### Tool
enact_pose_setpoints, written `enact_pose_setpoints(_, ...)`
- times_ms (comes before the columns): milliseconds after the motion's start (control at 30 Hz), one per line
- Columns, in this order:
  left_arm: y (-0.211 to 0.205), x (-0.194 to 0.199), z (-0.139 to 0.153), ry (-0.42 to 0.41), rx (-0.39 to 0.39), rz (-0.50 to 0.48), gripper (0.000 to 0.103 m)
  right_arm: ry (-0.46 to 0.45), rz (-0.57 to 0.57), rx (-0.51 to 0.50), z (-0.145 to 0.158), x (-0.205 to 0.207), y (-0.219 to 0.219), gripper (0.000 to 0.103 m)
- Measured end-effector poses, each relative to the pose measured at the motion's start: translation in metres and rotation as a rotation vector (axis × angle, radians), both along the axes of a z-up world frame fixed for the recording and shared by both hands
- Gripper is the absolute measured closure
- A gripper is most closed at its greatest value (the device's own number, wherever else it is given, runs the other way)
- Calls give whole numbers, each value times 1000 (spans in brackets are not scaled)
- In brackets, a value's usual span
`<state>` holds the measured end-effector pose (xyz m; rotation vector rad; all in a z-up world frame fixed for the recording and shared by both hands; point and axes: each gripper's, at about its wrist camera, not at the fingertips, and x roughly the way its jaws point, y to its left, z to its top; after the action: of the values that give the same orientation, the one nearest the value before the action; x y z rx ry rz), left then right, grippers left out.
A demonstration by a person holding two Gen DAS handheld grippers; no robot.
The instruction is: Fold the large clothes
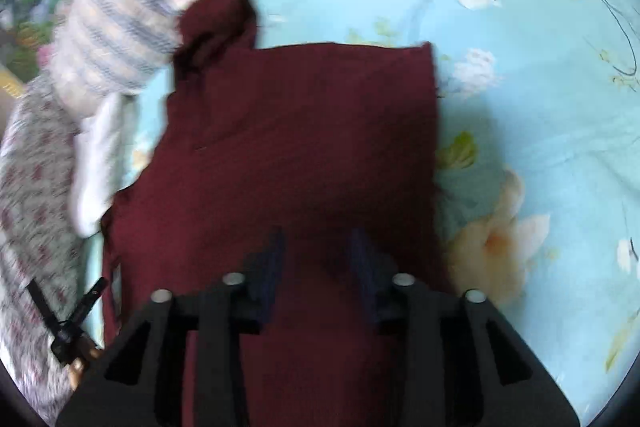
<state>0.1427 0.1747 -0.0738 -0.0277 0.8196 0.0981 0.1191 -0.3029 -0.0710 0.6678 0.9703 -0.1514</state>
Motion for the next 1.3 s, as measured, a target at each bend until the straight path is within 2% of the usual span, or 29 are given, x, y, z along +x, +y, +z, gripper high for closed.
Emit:
enact_pose_setpoints(33, 8, -8, -1, -8, 18, 15, 38, -10, 18, -1, 5, -4, 7, 59)
enact_pose_setpoints(100, 20, -26, -5, 32, 58, -3, 25, -20, 42, 16, 7, -14, 18, 59)
enact_pose_setpoints(200, 23, -34, -15, 73, 130, -35, 21, -11, 52, 81, -4, -26, 33, 59)
enact_pose_setpoints(300, 13, -21, -38, 177, 238, -68, 20, 5, 66, 123, -11, -31, 48, 59)
enact_pose_setpoints(367, 7, -14, -49, 201, 288, -78, 20, 19, 84, 136, -13, -29, 57, 59)
enact_pose_setpoints(400, 9, -12, -48, 196, 271, -77, 30, 19, 92, 138, -12, -29, 60, 59)
enact_pose_setpoints(433, 14, -8, -46, 205, 215, -78, 39, 15, 101, 137, -9, -27, 64, 59)
enact_pose_setpoints(500, 25, -2, -42, 210, 144, -49, 82, 4, 113, 127, -2, -24, 70, 59)
enact_pose_setpoints(533, 32, 1, -40, 208, 119, -30, 88, -5, 119, 123, 2, -27, 70, 59)
enact_pose_setpoints(700, 54, 3, -20, 174, -92, -16, 94, -31, 130, 119, 9, -30, 75, 59)
enact_pose_setpoints(767, 55, 1, 0, 135, -192, -38, 94, -37, 135, 120, 11, -30, 76, 59)
enact_pose_setpoints(900, 24, 5, 53, 33, -306, -136, 94, -61, 138, 126, 19, -30, 77, 59)
enact_pose_setpoints(967, -8, 11, 81, -19, -334, -212, 94, -78, 137, 132, 24, -31, 74, 59)
enact_pose_setpoints(1100, -83, 27, 112, -68, -393, -366, 94, -119, 109, 132, 39, -38, 62, 59)
enact_pose_setpoints(1233, -176, 52, 114, -58, -430, -481, 94, -159, 44, 130, 52, -52, 36, 59)
enact_pose_setpoints(1300, -228, 67, 102, -30, -435, -533, 94, -169, 2, 124, 56, -60, 21, 59)
